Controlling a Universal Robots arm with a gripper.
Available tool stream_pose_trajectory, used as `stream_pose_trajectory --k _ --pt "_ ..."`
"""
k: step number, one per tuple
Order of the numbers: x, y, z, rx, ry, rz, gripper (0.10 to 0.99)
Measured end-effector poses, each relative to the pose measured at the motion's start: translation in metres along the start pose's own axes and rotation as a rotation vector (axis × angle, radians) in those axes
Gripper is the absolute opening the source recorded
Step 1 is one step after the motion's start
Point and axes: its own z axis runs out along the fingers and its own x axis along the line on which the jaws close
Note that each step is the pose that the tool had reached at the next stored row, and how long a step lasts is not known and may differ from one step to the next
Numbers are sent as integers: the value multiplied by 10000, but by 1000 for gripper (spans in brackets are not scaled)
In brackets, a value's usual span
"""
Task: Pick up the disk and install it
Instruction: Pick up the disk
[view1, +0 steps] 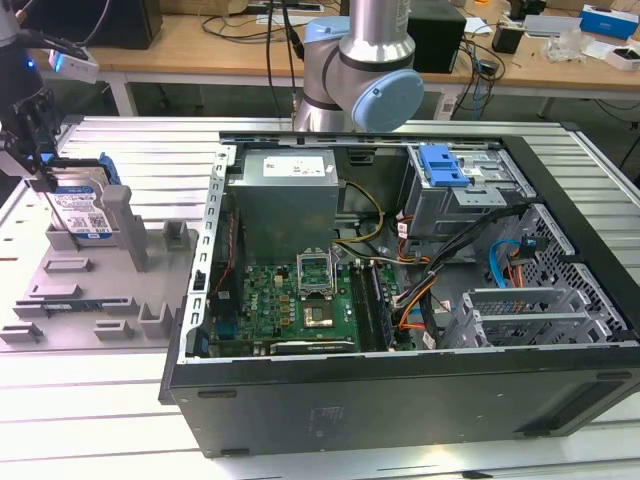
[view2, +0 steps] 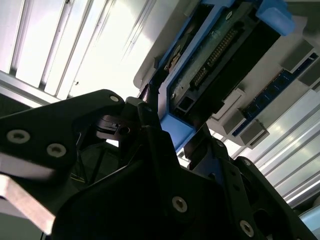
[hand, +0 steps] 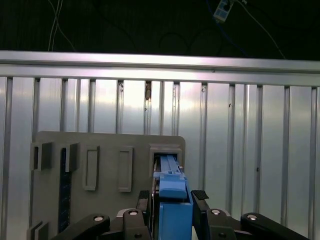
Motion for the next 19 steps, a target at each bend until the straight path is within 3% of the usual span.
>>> stream_pose_trajectory --k 13,15,16,19 --pt "12 0 9 -1 0 0 455" --pt "13 0 10 -1 1 0 443" --pt "14 0 11 -2 0 0 376" --pt "19 2 15 0 0 0 369"
